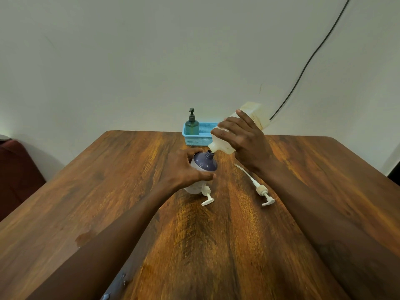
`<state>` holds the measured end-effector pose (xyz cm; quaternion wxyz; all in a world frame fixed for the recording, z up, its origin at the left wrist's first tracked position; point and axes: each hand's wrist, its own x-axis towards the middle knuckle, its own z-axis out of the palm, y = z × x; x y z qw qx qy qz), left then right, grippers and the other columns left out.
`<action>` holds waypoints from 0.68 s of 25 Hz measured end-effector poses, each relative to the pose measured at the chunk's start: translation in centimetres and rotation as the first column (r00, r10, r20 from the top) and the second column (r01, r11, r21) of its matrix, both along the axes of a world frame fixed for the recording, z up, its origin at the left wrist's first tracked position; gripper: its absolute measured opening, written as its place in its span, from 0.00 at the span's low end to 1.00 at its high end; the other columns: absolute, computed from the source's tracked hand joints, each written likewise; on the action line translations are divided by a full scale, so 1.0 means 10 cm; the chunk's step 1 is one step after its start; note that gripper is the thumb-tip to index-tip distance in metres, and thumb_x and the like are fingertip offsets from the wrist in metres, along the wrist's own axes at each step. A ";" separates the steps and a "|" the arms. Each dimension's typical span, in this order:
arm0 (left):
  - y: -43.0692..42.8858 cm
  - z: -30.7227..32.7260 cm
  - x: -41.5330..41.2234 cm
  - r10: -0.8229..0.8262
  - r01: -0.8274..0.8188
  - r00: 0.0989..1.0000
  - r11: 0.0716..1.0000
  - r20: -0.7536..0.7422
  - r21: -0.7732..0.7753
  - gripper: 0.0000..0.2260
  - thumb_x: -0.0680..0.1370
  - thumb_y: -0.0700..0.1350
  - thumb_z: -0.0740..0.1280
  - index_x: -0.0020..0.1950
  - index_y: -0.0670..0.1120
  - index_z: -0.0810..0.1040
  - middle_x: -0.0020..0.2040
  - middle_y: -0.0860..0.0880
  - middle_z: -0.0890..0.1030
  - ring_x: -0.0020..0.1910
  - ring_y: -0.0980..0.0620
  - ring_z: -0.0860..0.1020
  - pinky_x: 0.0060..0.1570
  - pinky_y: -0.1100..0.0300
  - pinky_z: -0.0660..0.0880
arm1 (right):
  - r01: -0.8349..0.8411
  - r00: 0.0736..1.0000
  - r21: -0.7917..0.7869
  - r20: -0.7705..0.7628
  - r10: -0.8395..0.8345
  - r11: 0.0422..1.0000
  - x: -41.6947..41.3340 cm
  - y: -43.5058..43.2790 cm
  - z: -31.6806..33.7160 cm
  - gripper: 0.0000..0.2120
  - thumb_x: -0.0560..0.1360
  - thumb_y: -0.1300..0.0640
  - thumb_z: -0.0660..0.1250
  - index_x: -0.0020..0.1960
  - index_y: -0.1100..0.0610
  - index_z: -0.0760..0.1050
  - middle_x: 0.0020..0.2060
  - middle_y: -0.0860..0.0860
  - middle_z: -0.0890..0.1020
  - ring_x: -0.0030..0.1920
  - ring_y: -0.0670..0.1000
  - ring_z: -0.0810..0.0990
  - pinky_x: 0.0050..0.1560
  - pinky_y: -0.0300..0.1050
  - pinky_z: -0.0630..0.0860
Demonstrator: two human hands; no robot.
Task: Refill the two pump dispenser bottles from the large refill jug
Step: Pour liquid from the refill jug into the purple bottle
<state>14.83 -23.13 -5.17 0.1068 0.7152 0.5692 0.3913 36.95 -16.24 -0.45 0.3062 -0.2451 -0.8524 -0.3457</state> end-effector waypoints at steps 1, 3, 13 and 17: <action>0.00 0.00 0.00 0.000 0.000 1.000 1.000 0.000 0.002 0.32 0.65 0.57 0.83 0.66 0.51 0.80 0.57 0.53 0.84 0.52 0.57 0.80 0.45 0.74 0.71 | -0.008 1.000 0.007 0.003 0.008 1.000 -0.01 0.00 0.00 0.23 0.78 0.63 0.53 0.67 0.57 0.78 0.61 0.58 0.82 0.64 0.61 0.79 0.79 0.60 0.61; 0.00 0.00 0.00 0.000 0.000 1.000 1.000 0.002 0.005 0.32 0.65 0.57 0.83 0.66 0.51 0.80 0.57 0.53 0.84 0.52 0.57 0.80 0.46 0.74 0.72 | -0.017 1.000 0.017 0.009 0.016 1.000 -0.01 0.01 0.01 0.23 0.78 0.63 0.52 0.67 0.57 0.79 0.60 0.58 0.83 0.64 0.60 0.80 0.78 0.61 0.63; -0.04 0.03 0.01 -0.004 0.004 1.000 1.000 0.026 0.011 0.32 0.64 0.57 0.83 0.66 0.51 0.80 0.56 0.55 0.84 0.52 0.58 0.80 0.45 0.74 0.72 | -0.003 0.980 -0.233 -0.192 -0.043 0.972 0.03 0.06 -0.14 0.32 0.67 0.66 0.78 0.69 0.54 0.76 0.62 0.54 0.82 0.65 0.57 0.78 0.80 0.56 0.58; -0.05 0.02 0.02 0.007 -0.008 0.998 1.000 0.066 0.015 0.33 0.63 0.59 0.83 0.66 0.53 0.80 0.56 0.57 0.83 0.53 0.59 0.80 0.46 0.73 0.72 | -0.099 0.917 -0.390 -0.394 -0.068 0.915 0.02 0.01 -0.23 0.32 0.67 0.51 0.80 0.69 0.53 0.75 0.61 0.53 0.83 0.59 0.55 0.80 0.70 0.57 0.73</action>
